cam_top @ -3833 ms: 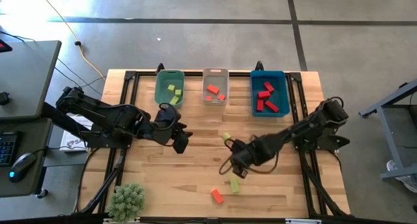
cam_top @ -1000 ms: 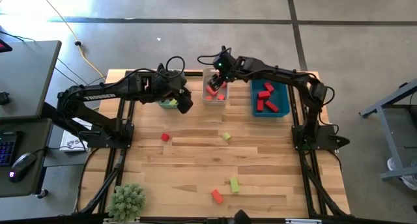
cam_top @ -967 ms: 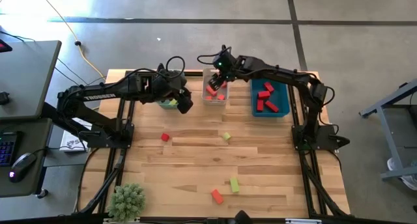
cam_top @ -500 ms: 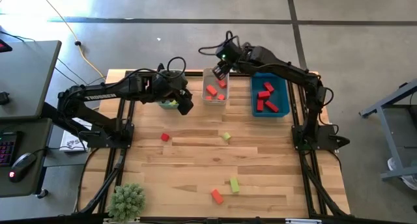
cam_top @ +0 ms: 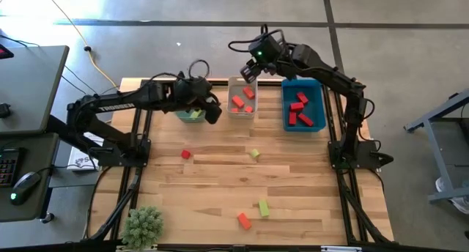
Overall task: Sort & place blocks by color
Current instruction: Put the green block into the green bin
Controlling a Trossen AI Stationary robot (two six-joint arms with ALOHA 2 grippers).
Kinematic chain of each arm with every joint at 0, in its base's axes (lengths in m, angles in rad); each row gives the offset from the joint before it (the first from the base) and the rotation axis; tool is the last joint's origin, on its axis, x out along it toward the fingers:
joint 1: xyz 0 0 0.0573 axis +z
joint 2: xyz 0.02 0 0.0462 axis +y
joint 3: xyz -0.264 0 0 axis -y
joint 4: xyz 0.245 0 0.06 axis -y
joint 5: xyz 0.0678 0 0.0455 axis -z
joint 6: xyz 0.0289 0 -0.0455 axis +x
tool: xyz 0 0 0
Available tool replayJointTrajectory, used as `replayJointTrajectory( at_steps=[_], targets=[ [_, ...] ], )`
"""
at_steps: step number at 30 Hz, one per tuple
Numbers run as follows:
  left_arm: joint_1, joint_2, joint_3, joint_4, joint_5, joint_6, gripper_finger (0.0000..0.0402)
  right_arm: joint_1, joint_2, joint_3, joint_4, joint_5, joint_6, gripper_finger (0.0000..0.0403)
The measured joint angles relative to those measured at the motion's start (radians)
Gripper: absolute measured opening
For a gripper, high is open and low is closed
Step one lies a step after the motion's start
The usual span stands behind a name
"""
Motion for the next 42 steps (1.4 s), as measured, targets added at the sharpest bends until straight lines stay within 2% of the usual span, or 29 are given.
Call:
replayJointTrajectory(
  at_steps=[6,19,28,42],
  targets=[
    [-0.058,0.076,0.0,0.029,0.007,-0.008,0.0237,0.0,0.0,0.012,0.0,0.0,0.0,0.0211],
    [-0.178,0.332,0.0,0.172,0.002,0.016,0.0237,-0.002,0.0,0.012,-0.021,-0.001,0.0,0.0211],
    [-0.214,0.494,-0.001,0.289,0.166,0.069,0.0237,-0.002,0.0,0.012,-0.041,-0.02,0.019,0.0211],
    [-0.232,0.609,-0.001,0.492,0.175,0.071,0.0237,-0.002,0.0,0.012,-0.071,-0.02,0.03,0.0211]
  ],
)
